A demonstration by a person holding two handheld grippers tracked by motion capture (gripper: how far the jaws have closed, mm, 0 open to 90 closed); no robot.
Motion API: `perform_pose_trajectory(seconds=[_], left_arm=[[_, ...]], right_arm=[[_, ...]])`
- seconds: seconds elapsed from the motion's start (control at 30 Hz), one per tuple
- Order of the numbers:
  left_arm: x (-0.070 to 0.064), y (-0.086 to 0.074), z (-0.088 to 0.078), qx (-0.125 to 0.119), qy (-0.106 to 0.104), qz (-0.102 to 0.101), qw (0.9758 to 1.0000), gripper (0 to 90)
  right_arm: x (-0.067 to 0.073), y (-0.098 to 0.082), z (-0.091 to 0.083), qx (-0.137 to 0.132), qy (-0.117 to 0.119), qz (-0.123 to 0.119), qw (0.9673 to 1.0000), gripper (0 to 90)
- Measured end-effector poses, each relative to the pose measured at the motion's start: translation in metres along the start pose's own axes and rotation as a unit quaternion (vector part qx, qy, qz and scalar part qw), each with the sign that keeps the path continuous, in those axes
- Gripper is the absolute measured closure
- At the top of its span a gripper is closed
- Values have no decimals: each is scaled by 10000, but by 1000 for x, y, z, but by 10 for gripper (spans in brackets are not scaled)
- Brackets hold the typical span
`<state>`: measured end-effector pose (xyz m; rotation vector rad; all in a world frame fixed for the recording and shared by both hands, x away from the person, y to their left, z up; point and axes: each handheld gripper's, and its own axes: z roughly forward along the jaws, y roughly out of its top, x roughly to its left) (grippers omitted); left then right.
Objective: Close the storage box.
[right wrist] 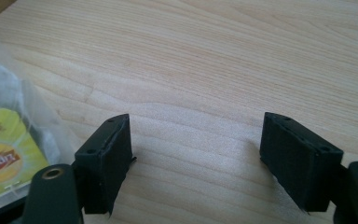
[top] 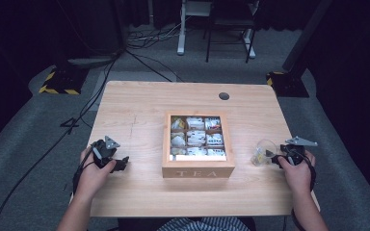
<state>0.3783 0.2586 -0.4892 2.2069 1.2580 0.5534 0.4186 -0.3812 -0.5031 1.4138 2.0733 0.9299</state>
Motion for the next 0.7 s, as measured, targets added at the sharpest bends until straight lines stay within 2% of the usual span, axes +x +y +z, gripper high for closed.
perform_pose_trajectory(seconds=[0.03,0.13,0.3,0.7], left_arm=[[0,-2,3,42,-57,-68,10000,194],[5,-6,8,-129,-282,-304,9991,170],[8,-8,14,-329,-410,-347,9980,111],[8,-8,15,-315,-335,-385,9982,78]], right_arm=[[0,0,0,6,6,-8,10000,238],[0,0,0,11,6,-11,10000,230],[0,1,1,15,13,-14,10000,223],[-1,1,2,23,27,-32,10000,209]])
